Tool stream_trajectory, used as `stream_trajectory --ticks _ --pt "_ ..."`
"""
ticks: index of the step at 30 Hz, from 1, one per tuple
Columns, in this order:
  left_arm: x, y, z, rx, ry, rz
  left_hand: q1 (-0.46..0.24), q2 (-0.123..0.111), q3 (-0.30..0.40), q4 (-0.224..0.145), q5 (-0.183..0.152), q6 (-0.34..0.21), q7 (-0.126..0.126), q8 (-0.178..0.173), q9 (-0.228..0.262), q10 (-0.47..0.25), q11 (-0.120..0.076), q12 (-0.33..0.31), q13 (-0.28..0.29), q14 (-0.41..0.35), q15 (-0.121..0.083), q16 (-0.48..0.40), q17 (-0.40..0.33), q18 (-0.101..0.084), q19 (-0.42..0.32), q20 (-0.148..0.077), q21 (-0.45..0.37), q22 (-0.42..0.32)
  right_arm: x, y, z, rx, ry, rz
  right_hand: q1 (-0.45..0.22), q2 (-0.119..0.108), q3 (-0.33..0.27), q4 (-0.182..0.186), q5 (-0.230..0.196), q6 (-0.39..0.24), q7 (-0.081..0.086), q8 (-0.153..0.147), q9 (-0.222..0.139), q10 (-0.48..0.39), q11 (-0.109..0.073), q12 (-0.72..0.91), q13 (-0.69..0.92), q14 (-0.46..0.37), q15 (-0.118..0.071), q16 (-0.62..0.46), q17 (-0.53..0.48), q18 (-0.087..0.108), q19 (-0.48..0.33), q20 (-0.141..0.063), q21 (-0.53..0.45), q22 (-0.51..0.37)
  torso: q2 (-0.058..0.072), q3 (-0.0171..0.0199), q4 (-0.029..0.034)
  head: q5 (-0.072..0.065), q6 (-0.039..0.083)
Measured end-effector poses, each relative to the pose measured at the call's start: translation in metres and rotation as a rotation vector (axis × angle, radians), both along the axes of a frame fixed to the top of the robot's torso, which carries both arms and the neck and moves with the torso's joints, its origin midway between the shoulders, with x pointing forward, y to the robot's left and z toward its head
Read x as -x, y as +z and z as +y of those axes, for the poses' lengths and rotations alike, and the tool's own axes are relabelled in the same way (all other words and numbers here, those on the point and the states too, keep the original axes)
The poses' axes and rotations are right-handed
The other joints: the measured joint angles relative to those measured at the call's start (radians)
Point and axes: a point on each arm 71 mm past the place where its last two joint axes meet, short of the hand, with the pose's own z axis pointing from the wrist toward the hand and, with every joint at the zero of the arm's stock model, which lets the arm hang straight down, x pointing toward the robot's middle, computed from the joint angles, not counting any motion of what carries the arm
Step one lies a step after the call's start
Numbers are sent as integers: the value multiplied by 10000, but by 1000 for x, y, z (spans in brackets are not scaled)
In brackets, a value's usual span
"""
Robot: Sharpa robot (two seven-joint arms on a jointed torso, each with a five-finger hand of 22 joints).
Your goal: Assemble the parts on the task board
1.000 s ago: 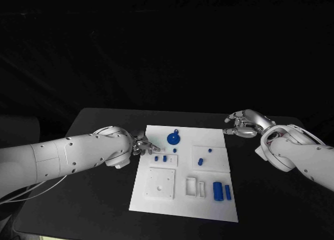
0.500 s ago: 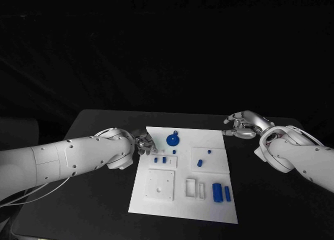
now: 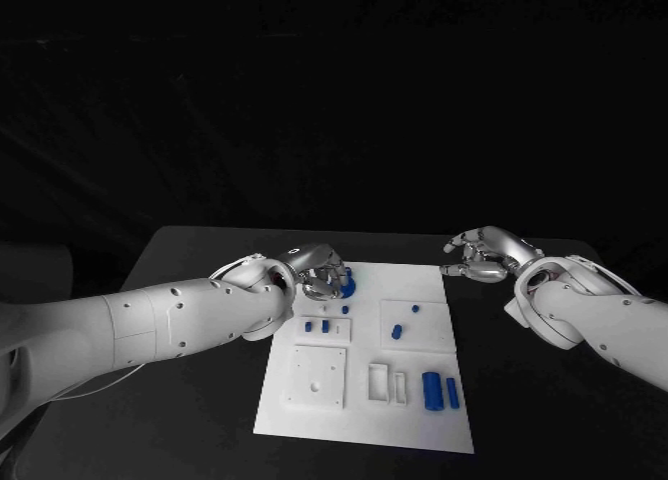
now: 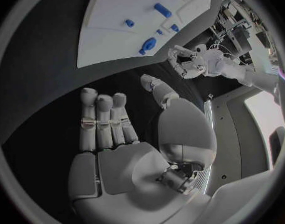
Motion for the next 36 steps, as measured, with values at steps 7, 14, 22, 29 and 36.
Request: stream_trajectory --ticks 7,14,22,29,36 --pt "-4 -4 -26 -953 -1041 -818 -121 -121 -351 79 0 37 37 -7 -71 208 -17 -435 -253 228 -5 123 226 91 189 2 46 136 0 0 2 -8 25 -2 0 0 0 0 0 17 -13 0 0 0 0 0 0 1 1 0 0 1 0 0 0 -1 9 -8 -12 -22 36" --pt "-7 -8 -30 -1865 -1454 -1107 -92 -142 -456 93 0 107 37 -80 -170 435 -40 -826 -451 453 -98 683 667 218 457 -94 347 369 0 0 2 -13 38 -1 0 0 0 0 0 27 -7 0 0 0 0 0 1 2 2 0 0 0 0 0 0 -2 10 -6 -6 -28 26" --pt "-4 -23 -34 -2349 -1732 -851 -40 -119 -518 132 0 -65 11 -335 -336 -63 93 -1570 -836 646 28 1238 1047 223 757 -181 662 630 0 0 3 -20 60 -2 0 0 0 0 0 29 -10 0 0 0 0 0 2 2 1 0 -9 0 0 0 0 -3 11 -4 -1 -41 -4" --pt "-8 -28 -30 -2641 -1635 -822 43 -37 -518 132 0 -136 83 -393 -455 -93 119 -1761 -1027 717 31 1430 1073 220 883 -231 856 773 0 0 4 -24 71 -2 0 0 0 0 0 12 6 0 1 0 0 0 2 -20 -21 0 -8 0 0 0 0 4 12 -9 8 -52 -25" --pt "-10 -35 -29 -2821 -1580 -737 106 26 -490 105 0 -171 119 -433 -532 -107 105 -1827 -1154 830 -10 1621 1057 216 988 -268 970 880 0 0 4 -27 79 -3 0 0 0 0 0 12 4 0 1 0 0 0 2 -20 -20 41 -8 1 0 0 0 6 12 -12 0 -54 -36"
